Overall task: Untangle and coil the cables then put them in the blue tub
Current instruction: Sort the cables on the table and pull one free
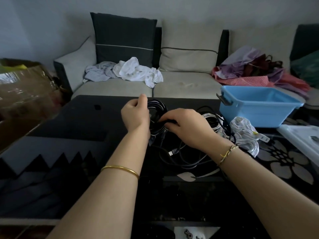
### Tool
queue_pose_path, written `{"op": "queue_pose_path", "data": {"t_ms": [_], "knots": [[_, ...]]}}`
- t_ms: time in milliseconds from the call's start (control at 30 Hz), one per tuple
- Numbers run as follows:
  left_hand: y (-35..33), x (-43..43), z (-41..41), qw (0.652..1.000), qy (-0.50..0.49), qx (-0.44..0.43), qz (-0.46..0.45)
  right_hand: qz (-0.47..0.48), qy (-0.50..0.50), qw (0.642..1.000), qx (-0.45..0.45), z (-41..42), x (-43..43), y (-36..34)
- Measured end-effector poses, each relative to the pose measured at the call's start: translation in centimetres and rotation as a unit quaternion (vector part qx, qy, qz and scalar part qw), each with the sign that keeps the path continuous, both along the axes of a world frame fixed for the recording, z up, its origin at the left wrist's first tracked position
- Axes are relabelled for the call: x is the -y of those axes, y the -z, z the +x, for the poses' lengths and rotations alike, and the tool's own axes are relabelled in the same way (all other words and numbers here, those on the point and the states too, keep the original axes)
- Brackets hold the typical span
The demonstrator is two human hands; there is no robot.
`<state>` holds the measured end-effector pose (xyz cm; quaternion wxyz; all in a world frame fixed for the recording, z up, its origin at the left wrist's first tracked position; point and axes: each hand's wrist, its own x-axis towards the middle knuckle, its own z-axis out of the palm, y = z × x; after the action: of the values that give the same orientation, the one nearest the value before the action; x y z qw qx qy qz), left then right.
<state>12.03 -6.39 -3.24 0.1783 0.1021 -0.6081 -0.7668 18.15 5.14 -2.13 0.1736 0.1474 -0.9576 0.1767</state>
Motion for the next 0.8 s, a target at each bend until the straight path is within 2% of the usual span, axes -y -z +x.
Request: {"op": "queue_pose_path", "data": {"t_ms": [233,467,667,800], "knots": [[0.1,-0.7,0.2,0.996,0.009,-0.053,-0.073,0.119,0.007,0.993,-0.012,-0.3,1.0,-0.3],[0.6,-0.8,0.1,0.989,0.011,-0.079,-0.125,0.172,0.058,0.983,0.006,-0.3,1.6,-0.8],[-0.2,-1.2,0.5,0.987,0.032,-0.095,-0.128,0.181,0.153,0.962,-0.139,-0.8,2.3,0.4],[0.0,-1.3,0.6,0.991,0.050,-0.077,-0.092,0.154,0.138,0.953,-0.219,-1.7,1.7,1.8]]}}
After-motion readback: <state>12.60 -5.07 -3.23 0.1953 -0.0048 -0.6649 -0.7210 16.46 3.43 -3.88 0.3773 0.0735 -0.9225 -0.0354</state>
